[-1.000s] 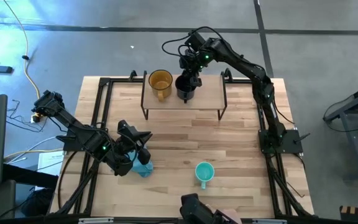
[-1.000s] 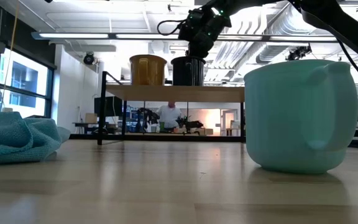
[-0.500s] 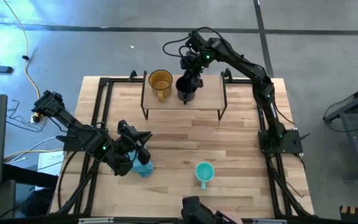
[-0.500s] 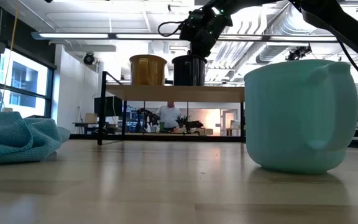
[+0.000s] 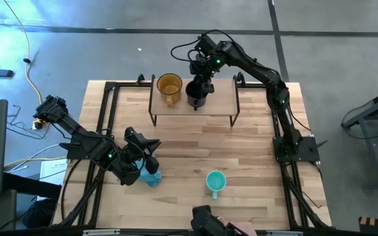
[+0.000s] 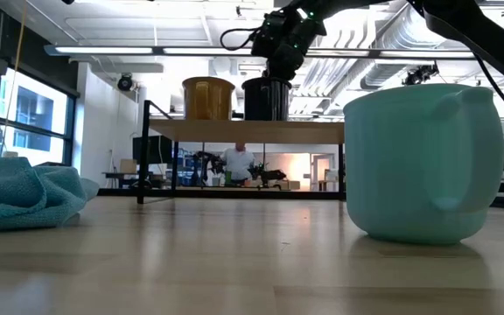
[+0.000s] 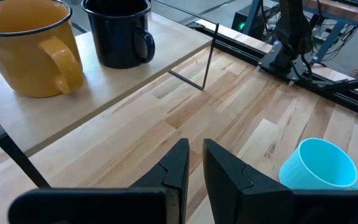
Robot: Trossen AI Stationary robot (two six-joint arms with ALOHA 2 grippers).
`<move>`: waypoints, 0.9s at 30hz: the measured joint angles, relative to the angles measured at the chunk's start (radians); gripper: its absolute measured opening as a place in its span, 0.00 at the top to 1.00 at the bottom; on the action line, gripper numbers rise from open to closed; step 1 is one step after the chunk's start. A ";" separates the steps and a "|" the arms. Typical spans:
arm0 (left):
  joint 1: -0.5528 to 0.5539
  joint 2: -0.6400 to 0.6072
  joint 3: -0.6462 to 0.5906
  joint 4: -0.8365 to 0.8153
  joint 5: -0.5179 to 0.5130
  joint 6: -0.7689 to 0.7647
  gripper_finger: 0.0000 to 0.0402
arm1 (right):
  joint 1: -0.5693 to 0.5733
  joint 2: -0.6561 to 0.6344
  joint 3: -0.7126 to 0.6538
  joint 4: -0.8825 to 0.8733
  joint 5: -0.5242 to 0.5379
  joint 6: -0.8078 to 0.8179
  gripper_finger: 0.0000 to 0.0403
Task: Stack small to large cups/mugs on shelf
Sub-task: Put the black cup on the shelf
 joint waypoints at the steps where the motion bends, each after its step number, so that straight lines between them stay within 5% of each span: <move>1: 0.000 0.000 0.000 0.000 0.000 0.000 0.91 | 0.000 0.000 0.000 0.003 0.002 -0.001 0.79; 27: 0.000 0.000 0.000 -0.001 -0.002 -0.004 0.91 | 0.002 0.000 0.000 0.022 0.049 -0.071 0.79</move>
